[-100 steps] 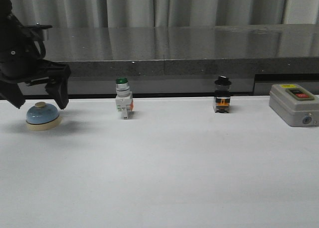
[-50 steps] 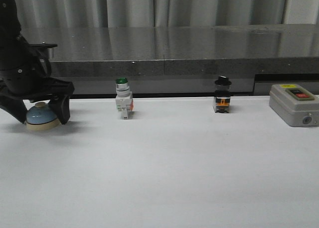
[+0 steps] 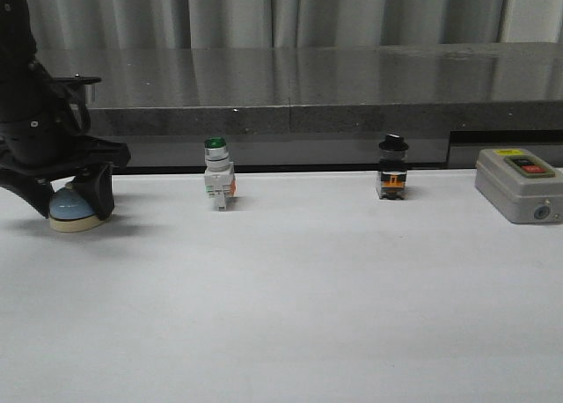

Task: Place and press bell with both arms
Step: 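Lift the bell with the left gripper and carry it toward table center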

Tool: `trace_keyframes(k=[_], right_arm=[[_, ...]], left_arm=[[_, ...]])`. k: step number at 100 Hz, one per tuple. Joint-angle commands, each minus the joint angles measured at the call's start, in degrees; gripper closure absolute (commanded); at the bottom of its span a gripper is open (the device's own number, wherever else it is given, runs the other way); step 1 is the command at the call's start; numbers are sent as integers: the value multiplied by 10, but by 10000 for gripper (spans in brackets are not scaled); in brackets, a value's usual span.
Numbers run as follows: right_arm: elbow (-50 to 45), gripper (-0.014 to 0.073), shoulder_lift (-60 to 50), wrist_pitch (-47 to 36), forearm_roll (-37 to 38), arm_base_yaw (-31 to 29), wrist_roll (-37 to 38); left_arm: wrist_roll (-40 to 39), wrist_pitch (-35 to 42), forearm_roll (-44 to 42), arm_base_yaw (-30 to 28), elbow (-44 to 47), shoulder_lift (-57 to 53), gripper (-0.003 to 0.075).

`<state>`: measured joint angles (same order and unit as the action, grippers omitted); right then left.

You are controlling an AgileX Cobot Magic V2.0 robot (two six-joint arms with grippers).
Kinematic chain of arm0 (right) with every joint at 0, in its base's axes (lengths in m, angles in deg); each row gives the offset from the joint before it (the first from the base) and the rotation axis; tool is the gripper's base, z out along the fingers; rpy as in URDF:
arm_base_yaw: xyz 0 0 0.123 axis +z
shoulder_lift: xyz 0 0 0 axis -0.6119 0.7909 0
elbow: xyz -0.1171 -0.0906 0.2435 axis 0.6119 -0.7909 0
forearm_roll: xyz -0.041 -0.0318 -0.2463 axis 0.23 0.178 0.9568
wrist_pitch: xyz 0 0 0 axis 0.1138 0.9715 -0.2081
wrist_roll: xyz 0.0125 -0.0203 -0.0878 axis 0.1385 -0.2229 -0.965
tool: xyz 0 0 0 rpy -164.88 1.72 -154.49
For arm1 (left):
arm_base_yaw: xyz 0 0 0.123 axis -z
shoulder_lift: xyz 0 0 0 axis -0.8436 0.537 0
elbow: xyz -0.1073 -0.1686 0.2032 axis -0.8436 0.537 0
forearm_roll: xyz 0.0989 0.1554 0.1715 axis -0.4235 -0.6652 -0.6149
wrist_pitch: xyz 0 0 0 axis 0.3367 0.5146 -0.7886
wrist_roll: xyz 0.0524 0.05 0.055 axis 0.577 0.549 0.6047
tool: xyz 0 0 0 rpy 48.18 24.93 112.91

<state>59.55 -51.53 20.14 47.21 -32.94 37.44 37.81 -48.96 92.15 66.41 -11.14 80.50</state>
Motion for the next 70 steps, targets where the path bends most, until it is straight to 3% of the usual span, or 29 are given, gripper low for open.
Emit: trace_keyframes(k=[1, 31, 70], right_arm=[[8, 663, -9, -50, -1, -3, -2], [8, 663, -9, -50, -1, -3, -2], [8, 663, -9, -50, -1, -3, -2]], left_arm=[[-1, -6, 1, 7, -16, -53, 515], [14, -86, 1, 47, -16, -175, 515], [15, -99, 8, 208, -16, -222, 515]])
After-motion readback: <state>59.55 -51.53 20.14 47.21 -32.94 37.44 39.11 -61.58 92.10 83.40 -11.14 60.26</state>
